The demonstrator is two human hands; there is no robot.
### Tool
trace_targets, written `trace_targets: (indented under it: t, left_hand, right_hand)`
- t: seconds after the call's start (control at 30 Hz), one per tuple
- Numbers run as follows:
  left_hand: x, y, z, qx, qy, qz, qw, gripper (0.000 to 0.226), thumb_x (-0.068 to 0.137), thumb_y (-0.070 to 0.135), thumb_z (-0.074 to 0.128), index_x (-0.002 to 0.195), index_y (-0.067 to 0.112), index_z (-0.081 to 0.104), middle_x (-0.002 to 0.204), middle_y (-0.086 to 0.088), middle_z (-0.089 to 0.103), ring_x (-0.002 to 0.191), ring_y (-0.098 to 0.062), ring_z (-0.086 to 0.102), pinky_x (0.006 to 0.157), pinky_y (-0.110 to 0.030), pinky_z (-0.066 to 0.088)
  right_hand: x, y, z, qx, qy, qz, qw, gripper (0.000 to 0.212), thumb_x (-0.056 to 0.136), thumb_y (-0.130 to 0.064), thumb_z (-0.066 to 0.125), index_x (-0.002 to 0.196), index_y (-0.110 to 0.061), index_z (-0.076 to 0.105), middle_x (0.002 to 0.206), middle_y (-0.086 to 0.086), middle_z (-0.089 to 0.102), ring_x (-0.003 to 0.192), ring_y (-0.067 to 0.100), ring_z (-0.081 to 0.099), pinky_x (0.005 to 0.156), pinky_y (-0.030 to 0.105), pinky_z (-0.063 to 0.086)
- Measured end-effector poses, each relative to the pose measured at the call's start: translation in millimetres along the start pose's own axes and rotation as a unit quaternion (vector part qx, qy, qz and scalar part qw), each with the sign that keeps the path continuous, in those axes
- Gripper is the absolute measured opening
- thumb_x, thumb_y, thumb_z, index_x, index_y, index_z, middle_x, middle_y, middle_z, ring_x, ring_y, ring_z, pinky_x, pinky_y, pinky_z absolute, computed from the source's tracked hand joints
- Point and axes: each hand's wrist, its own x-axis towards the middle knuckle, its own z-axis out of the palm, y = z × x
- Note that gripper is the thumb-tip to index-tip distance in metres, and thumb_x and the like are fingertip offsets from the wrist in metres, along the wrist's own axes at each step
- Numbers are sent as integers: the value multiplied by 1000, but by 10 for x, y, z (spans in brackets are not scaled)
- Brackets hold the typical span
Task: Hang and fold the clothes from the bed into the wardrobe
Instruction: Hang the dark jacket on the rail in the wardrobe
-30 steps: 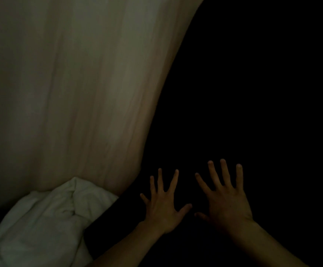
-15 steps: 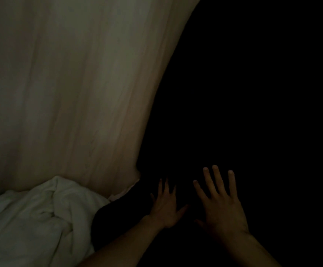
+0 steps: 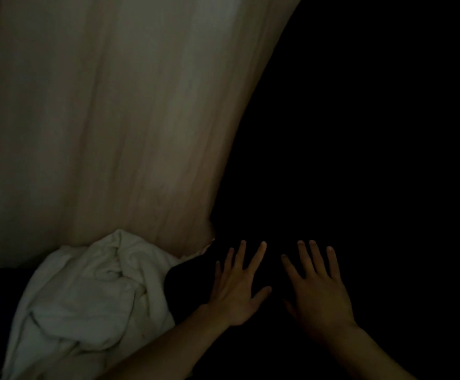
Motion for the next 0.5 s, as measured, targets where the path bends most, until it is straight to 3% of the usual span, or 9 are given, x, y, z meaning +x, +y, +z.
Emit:
trace_targets:
  t: [0.23,0.5]
  left_hand:
    - [-299,99,-126,61,-2,5,998,84,93,70,37,145,56,-27,167,-2,-15,153,-31,-9,119,-65,5]
    - [-823,361,-541,191,7,-26,981,76,95,72,28,154,47,-12,167,-3,-10,153,-26,-3,120,-61,10]
  right_hand:
    - [-334,-62,-56,53,27,-3,998,84,95,-59,43,157,-25,-2,163,17,-15,149,37,-21,117,54,-18]
    - [-749,-130,-89,173,73,-37,982,81,94,-56,46,157,-25,7,165,15,-3,151,33,-6,122,51,-5]
